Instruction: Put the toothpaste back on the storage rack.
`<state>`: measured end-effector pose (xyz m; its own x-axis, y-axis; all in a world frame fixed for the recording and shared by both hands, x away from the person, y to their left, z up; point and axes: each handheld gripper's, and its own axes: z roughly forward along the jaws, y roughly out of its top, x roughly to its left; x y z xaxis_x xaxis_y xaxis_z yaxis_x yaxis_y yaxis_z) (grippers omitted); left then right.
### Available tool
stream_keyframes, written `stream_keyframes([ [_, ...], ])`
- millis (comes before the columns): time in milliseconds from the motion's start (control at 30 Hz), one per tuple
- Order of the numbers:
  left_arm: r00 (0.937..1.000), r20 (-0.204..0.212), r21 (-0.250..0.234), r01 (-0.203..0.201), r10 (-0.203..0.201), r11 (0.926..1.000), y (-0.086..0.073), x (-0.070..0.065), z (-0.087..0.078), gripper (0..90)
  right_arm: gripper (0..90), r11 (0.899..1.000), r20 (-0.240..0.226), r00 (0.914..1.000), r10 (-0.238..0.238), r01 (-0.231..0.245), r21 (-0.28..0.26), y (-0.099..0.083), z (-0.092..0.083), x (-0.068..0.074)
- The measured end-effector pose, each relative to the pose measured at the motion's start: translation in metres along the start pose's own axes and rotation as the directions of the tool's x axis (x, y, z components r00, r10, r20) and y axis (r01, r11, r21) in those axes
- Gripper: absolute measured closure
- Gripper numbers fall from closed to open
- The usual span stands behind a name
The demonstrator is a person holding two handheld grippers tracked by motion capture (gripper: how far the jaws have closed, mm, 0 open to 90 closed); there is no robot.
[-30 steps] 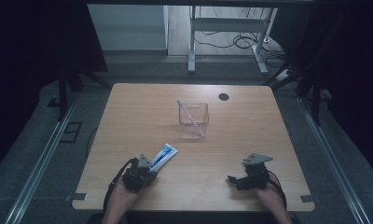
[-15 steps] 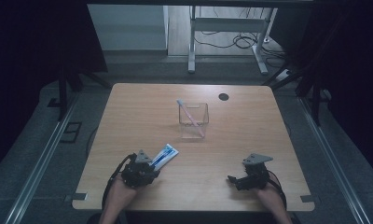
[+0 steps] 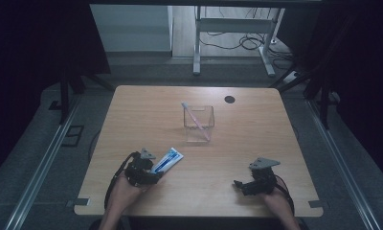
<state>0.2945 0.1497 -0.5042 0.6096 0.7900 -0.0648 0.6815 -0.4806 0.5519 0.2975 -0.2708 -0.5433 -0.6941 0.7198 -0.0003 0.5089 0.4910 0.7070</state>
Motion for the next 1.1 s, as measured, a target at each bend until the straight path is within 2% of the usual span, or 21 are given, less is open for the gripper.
stream_keyframes([
  [33,1.0,-0.001,0.007,-0.009,0.009,0.9999,0.0,0.002,0.002,42.8,1.9,1.0,0.001,1.0,-0.001,0.001,0.0,0.0,0.0,0.0],
  [200,1.0,0.006,0.022,0.004,-0.004,0.9998,0.001,0.004,0.009,41.6,1.9,1.0,0.0,1.0,0.0,0.0,0.0,0.0,0.0,0.0],
  [400,0.9996,0.027,0.043,-0.013,0.012,0.999,0.006,0.005,0.014,46.1,1.9,1.0,0.0,1.0,0.0,0.0,0.0,0.0,0.0,0.0],
  [567,0.9994,0.025,0.065,-0.028,0.026,0.9975,0.01,0.004,0.019,48.1,1.9,1.0,0.0,1.0,0.0,0.0,0.0,0.0,0.0,0.0],
  [867,0.9993,0.032,0.098,-0.024,0.021,0.9949,0.016,0.004,0.023,48.5,1.9,1.0,0.001,1.0,0.001,-0.001,0.0,0.0,0.0,0.0],
  [967,0.9991,0.034,0.111,-0.028,0.025,0.9935,0.017,0.004,0.023,50.7,1.9,1.0,0.0,1.0,0.001,-0.001,0.001,0.0,0.0,0.0],
  [1100,0.9992,0.03,0.114,-0.031,0.028,0.993,0.019,0.004,0.021,57.7,1.9,1.0,0.001,1.0,0.001,-0.001,0.001,0.0,0.0,0.0],
])
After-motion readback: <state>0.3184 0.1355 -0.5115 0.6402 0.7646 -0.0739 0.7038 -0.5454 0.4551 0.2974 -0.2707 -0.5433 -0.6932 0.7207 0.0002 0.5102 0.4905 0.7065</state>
